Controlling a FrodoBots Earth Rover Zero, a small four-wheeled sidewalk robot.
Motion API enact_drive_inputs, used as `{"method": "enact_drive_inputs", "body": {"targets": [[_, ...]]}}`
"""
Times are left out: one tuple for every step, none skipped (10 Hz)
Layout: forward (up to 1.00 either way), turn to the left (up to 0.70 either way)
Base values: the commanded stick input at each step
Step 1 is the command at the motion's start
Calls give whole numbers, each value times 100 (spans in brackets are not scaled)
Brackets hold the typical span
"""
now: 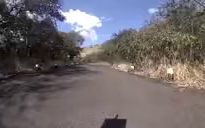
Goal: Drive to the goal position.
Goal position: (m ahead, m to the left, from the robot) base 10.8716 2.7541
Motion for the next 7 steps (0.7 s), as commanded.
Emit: {"method": "enact_drive_inputs", "body": {"targets": [[50, 0], [50, 0], [50, 50], [50, 50], [50, 0], [50, 0], [50, 0]]}}
